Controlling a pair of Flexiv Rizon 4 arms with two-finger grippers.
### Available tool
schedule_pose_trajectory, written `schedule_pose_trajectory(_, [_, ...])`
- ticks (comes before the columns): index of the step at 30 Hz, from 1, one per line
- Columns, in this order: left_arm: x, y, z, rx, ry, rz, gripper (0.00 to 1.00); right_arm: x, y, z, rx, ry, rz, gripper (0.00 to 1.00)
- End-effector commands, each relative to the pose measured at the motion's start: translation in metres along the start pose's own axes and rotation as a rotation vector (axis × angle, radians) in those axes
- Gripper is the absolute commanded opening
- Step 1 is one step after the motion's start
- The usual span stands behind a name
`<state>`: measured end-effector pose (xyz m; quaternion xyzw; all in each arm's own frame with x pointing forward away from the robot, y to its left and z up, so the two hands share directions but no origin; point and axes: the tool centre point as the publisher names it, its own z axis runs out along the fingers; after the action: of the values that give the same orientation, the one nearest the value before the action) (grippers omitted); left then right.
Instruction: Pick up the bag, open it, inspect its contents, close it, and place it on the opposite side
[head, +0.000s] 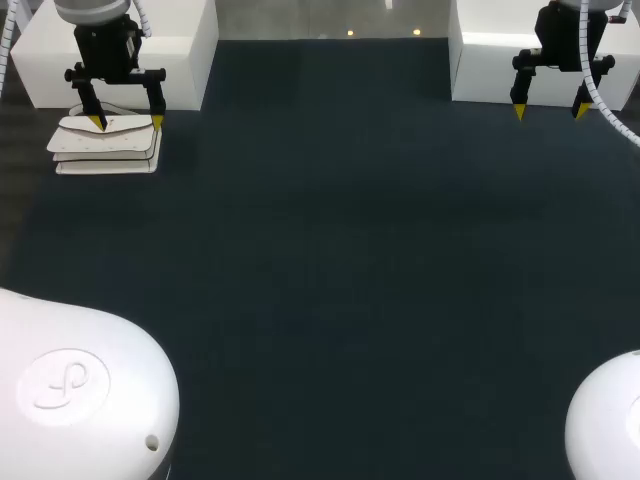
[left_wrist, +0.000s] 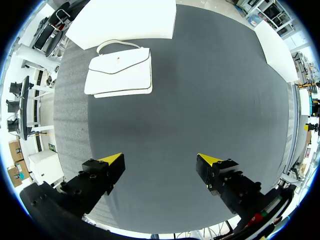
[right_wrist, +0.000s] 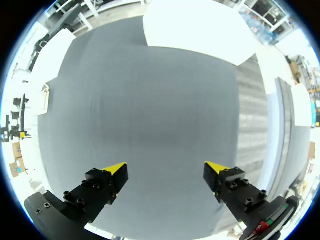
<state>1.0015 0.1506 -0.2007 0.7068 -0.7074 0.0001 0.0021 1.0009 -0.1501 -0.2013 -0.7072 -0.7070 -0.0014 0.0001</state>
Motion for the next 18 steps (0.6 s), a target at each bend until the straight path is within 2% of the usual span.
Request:
schedule_pose_trajectory(1, [0.0003,0.0003,-0.0004,0.0,-0.002,0.0,1.0,0.0002,-0.0004,-0.0005,0.001,-0.001,0.0,1.0])
schedule_pose_trajectory(16, [-0.0007,-0.0009,0.0008,-0.004,-0.004,0.005,1.0,0.0002,-0.0004,-0.0005,0.001,-0.001,0.0,1.0])
schedule_pose_trajectory(18, [-0.0038,-0.003,0.0033,-0.027,0.057,0.048,1.0,0.0053,0.0037,0.0013,-0.041,0.011,-0.091,1.0])
